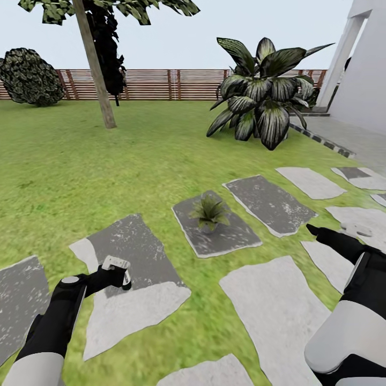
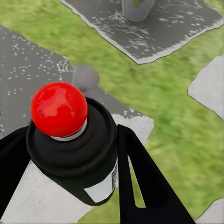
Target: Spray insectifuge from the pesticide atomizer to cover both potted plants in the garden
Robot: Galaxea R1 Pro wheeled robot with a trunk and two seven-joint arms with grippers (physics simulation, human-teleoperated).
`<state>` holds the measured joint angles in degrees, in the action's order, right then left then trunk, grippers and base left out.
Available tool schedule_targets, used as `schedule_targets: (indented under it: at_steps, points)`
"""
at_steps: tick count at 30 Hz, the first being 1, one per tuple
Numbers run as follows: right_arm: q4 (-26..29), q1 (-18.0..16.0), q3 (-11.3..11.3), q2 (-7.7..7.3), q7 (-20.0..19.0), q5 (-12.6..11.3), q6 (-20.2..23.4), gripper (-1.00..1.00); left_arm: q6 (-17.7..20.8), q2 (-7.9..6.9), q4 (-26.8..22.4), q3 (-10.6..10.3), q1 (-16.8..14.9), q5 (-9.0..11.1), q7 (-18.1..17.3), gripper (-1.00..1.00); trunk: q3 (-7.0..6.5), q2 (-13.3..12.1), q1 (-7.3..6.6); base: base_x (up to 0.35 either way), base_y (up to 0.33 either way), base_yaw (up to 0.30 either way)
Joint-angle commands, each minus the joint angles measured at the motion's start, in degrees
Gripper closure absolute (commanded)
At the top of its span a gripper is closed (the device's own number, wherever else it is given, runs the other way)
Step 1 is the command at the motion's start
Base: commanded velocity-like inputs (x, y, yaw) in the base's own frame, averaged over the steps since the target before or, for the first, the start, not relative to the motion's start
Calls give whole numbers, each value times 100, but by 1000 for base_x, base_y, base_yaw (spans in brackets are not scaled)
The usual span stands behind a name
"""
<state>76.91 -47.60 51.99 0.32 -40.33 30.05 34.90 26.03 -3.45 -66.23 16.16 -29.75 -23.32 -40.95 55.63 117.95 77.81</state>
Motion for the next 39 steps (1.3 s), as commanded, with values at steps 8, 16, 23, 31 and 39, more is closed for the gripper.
schedule_targets:
  at_steps: [8,16,23,31,39]
  points:
    - [5,-7,13,7,-60,56,7,-100,25,2,-8,10,-4,-32,-44,100,5,2,3,346,0,0]
    - [1,-7,13,6,-61,57,7,-100,25,2,-7,10,-4,-32,-44,100,5,2,3,328,-91,0]
    - [6,-9,13,5,-61,60,7,-100,25,2,-8,10,-4,-32,-44,100,5,2,3,291,-179,0]
    - [5,-8,13,7,-58,60,8,-100,25,2,-9,10,-4,-32,-44,100,5,2,3,286,-184,0]
    - [5,-10,13,5,-59,59,8,-100,25,2,-8,10,-4,-32,-44,100,5,2,3,281,-140,0]
